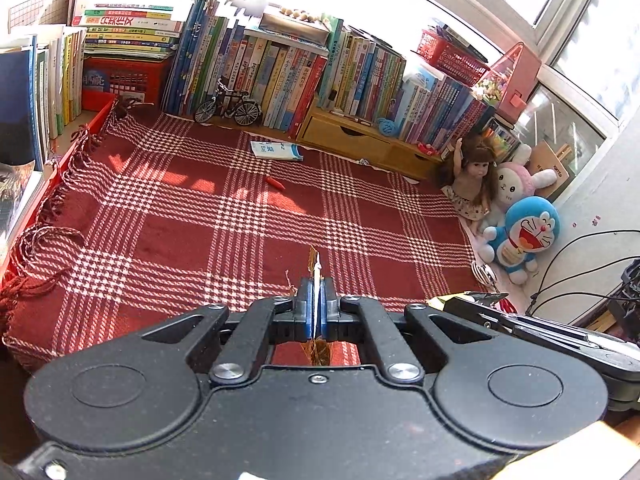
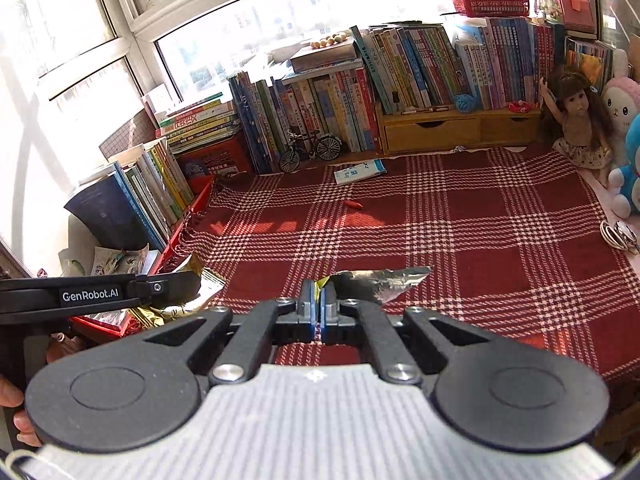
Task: Collect trash
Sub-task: 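Carry the gold foil bag and silver wrapper in both grippers to the black trash bin, then lower both held items into the trash bin and open both grippers, then raise both open grippers from the bin back over the blanket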
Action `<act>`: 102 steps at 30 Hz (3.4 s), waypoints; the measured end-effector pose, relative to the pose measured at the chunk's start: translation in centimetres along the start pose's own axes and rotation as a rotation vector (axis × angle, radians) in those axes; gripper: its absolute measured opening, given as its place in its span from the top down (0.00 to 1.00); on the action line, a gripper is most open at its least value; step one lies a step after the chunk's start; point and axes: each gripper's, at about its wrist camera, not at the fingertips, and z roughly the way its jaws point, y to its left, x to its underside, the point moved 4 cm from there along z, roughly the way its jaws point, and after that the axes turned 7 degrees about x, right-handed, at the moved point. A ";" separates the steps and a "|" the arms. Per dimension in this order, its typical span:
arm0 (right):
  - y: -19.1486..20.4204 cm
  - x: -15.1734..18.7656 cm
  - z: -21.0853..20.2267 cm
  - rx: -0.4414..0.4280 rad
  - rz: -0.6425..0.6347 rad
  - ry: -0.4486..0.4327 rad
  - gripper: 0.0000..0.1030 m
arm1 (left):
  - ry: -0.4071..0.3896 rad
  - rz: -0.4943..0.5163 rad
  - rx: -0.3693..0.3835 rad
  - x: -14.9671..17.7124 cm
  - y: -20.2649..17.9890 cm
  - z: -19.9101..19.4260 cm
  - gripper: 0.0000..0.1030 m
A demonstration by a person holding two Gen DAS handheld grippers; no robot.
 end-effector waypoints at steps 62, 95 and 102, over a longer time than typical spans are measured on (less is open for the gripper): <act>-2.8 26.5 10.6 0.080 0.182 0.431 0.93 | 0.528 -0.072 -0.204 26.8 9.9 14.9 0.89; -2.7 22.3 7.8 0.081 0.222 0.304 0.28 | 0.379 -0.030 -0.224 20.6 8.6 10.7 0.35; -2.5 15.1 3.9 0.099 0.206 0.176 0.18 | 0.242 0.037 -0.204 12.4 6.1 6.2 0.24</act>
